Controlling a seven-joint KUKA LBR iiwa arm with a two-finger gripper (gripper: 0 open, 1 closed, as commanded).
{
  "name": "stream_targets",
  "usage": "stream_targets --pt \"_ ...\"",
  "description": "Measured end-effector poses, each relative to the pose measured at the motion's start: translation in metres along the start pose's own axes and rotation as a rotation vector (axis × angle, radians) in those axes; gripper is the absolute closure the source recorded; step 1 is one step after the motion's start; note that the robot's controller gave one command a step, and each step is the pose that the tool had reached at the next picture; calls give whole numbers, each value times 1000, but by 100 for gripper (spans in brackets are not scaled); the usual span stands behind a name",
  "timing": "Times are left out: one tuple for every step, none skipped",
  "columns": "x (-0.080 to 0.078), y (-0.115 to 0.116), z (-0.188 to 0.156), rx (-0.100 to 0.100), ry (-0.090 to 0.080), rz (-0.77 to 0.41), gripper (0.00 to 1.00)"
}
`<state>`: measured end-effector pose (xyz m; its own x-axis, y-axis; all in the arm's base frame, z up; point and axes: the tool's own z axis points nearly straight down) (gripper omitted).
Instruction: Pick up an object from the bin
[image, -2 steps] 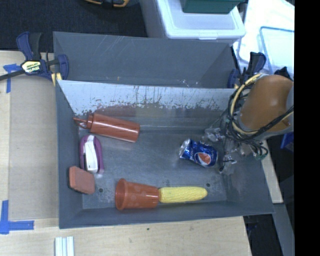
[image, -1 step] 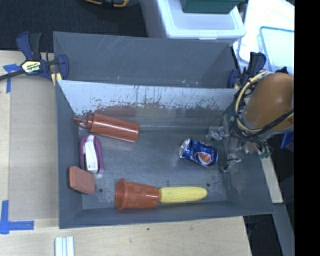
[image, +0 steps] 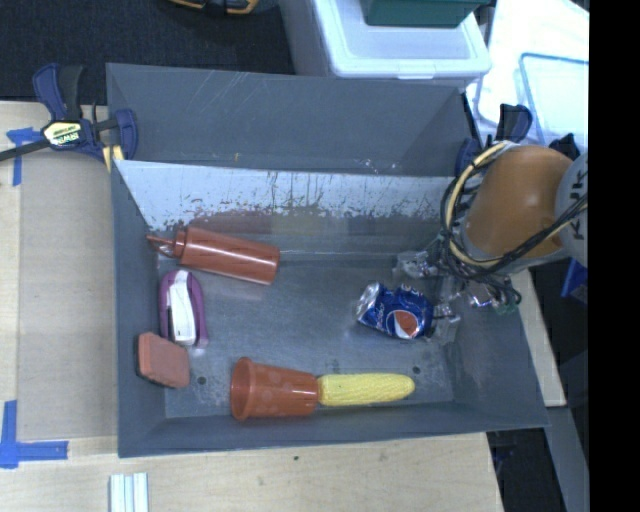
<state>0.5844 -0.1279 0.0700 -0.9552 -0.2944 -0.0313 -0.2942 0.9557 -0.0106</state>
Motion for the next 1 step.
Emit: stream_targets --pt "4 -18 -15 6 -4 -7 0"
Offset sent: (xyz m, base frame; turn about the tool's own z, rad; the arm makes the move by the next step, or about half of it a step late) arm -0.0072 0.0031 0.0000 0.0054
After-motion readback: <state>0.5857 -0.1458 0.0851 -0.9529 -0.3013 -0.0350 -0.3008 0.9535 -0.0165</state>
